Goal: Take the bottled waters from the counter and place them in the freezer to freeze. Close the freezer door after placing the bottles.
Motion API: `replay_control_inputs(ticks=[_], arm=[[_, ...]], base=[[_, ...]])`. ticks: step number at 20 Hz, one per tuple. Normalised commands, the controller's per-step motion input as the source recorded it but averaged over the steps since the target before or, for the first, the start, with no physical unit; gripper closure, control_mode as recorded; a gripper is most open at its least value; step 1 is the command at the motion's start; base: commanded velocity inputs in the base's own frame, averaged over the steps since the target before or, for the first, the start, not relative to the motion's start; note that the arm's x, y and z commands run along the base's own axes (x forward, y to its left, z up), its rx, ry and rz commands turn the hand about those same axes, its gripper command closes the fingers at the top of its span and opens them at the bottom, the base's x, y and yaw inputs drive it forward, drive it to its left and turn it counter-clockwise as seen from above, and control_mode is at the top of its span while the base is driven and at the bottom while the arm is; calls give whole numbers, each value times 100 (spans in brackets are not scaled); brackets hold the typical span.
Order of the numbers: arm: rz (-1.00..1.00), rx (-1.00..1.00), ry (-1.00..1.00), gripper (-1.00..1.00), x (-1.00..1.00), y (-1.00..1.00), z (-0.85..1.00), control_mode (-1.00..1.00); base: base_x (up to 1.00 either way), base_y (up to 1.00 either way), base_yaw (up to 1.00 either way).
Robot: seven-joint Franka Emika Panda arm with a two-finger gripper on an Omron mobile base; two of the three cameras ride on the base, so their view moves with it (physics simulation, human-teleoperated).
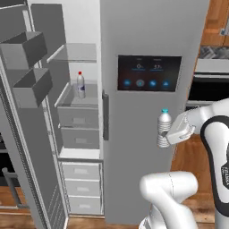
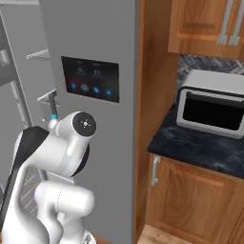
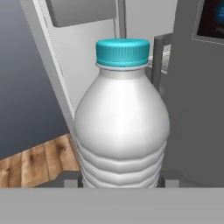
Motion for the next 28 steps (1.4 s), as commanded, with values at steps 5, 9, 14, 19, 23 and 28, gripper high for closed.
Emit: replay_control_inputs(ticks=[5,9,14,19,23,28], arm=[[0,0,0,100,0,0,0,100],[0,0,0,100,0,0,0,100],[0,0,0,100,0,0,0,100],[0,0,0,100,0,0,0,100],[0,0,0,100,0,0,0,100],[0,0,0,100,0,0,0,100]], base=[[16,57,-8],[21,54,-12],[21,56,-13],[25,33,-13],[44,44,-13],[41,39,-11]])
